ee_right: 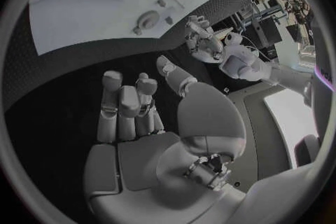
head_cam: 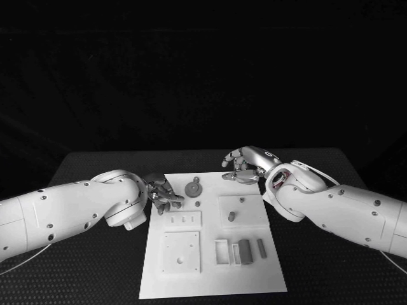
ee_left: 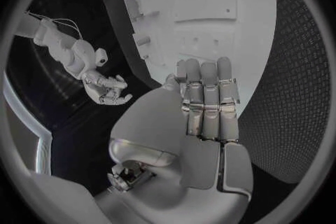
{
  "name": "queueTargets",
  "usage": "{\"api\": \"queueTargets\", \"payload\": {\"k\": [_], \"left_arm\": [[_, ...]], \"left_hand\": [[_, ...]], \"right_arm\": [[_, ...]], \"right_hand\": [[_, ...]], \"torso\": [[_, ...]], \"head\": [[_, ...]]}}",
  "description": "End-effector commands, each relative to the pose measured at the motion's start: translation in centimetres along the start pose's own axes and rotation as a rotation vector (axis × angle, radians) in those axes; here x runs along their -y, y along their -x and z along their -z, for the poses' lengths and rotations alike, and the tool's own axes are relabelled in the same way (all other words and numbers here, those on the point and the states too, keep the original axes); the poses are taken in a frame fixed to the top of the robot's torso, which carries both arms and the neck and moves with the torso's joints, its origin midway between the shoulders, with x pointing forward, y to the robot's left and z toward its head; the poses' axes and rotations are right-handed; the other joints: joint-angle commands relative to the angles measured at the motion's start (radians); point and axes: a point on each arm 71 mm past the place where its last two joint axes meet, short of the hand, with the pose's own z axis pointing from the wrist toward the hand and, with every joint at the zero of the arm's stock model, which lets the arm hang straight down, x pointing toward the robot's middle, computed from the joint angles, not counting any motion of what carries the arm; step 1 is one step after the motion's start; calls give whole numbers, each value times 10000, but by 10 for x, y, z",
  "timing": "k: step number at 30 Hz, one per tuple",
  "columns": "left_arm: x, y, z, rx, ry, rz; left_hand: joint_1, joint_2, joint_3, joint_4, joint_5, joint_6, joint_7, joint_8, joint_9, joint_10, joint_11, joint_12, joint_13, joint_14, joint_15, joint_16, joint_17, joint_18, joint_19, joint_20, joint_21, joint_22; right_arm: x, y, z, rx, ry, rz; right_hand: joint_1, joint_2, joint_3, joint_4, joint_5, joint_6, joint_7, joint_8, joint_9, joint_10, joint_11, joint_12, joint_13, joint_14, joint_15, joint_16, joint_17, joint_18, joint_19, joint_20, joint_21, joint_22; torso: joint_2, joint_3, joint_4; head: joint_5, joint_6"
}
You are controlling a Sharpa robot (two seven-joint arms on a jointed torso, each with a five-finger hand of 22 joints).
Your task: Assemble the parts on the task board
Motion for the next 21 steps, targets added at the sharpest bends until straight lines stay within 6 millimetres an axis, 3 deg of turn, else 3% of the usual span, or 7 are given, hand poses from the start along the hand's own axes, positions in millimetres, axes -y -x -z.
{"api": "queueTargets", "payload": {"k": [1, 12, 18, 21], "left_arm": [[2, 5, 1, 736, -407, 422], [1, 13, 3, 1441, -1090, 3838], [4, 12, 4, 1243, -1594, 4676], [8, 11, 5, 1132, -2057, 4868]], "left_hand": [[250, -91, 196, -130, 58, 365, -244, -54, 60, -452, -265, -32, -15, -63, -4, 70, -76, -18, 16, -4, -66, -8], [267, -109, 221, -129, 68, 498, -282, -137, 122, -352, -303, -25, -33, -18, -43, 247, -316, -11, 128, -33, -93, -2], [273, -103, 228, -130, 69, 518, -287, -160, 135, -336, -309, -27, -40, -15, -50, 282, -374, -11, 148, -40, -104, -3], [255, -92, 225, -119, 67, 523, -283, -182, 143, -338, -306, -37, -47, -23, -51, 301, -418, -17, 151, -38, -120, -8]], "right_arm": [[-7, -10, 3, -538, 64, -666], [-35, -36, 6, -1146, 511, -1786], [-40, -42, 1, -996, 407, -2103], [-39, -45, -1, -930, 219, -2345]], "right_hand": [[-30, -118, -24, 58, 0, -22, 57, -49, 3, -69, 66, -55, -14, -23, 65, -74, -11, 136, -28, -28, -52, 9], [-107, -207, -87, 35, -2, -355, 183, -244, -2, -401, 189, -123, -44, -313, 181, -196, -10, 136, -261, 93, -211, -5], [-144, -254, -122, 24, -1, -575, 279, -356, 15, -709, 288, -188, -77, -604, 279, -301, -10, 136, -505, 228, -360, -10], [-172, -291, -145, 33, -1, -628, 304, -381, 27, -787, 312, -189, -83, -677, 304, -315, -6, 136, -569, 273, -395, -4]], "torso": [[0, 4, -5], [-4, 12, 9], [2, 9, 7], [3, 7, 41]], "head": [[-23, 26], [-78, 133], [-124, 163], [-159, 208]]}}
